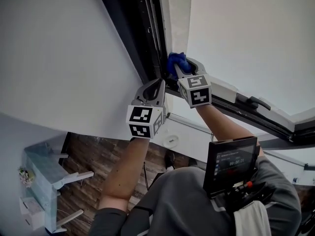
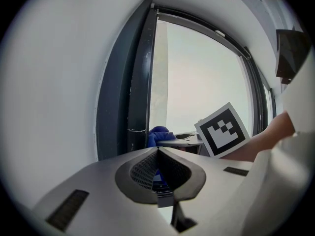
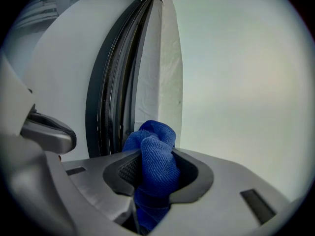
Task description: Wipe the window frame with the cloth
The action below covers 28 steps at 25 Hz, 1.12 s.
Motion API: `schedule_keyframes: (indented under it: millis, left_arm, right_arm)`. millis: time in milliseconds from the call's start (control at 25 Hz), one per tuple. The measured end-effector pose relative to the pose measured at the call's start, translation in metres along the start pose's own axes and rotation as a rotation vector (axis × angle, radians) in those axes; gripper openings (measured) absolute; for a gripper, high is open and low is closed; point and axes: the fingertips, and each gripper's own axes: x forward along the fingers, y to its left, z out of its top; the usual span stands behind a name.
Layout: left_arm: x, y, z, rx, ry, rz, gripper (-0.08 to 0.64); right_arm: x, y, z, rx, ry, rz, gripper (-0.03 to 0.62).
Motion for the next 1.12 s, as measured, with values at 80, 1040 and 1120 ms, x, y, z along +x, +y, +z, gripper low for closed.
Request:
schedule_keyframes:
  millis: [80, 1040, 1120]
  left_arm:
    - [0.0, -0.002, -0.006, -0.007, 0.007, -0.002, 0.009]
    - [-0.031, -0.03, -0.001, -0.05, -0.032, -0.105, 0.009]
    - [-0.033, -0.035, 0.01, -0.029, -0.052, -0.121, 0.009]
  right_arm:
    - [-0.002, 0.0, -0.006, -0.013, 0.007, -0.005, 0.133]
    - [-0.033, 0.006, -0.016, 0.054, 0.035, 0.051, 0.132]
    - [-0.051, 0.002, -0.001, 0.058, 0.003, 0.035, 0.132]
